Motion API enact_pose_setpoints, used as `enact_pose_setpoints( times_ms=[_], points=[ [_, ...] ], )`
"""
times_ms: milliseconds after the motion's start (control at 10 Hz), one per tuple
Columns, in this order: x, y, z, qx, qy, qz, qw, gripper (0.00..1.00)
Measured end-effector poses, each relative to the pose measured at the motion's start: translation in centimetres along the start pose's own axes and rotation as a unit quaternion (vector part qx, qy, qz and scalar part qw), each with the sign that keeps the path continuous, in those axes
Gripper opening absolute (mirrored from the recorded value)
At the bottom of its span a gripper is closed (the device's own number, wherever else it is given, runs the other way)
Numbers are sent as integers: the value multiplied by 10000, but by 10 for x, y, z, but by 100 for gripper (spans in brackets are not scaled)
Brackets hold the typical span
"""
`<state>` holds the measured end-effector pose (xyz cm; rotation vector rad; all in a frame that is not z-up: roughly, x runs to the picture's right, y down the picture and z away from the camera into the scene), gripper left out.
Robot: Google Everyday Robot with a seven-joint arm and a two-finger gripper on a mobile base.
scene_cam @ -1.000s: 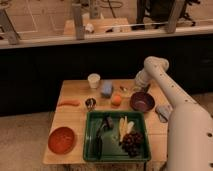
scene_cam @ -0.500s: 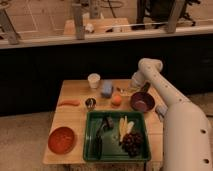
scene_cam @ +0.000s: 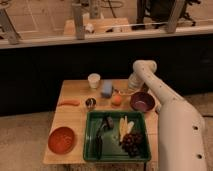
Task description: Place fork in table surface
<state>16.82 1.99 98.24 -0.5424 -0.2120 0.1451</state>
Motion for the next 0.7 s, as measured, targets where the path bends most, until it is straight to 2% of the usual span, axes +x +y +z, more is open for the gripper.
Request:
enact_pose_setpoints(
  times_ms=[200,500,700],
  points=[
    [0,-3,0,29,37,8,10000,80],
    [-5,-12,1,53,106,2,9999,80],
    [-2,-24,-6,108,65,97,9999,80]
  ],
)
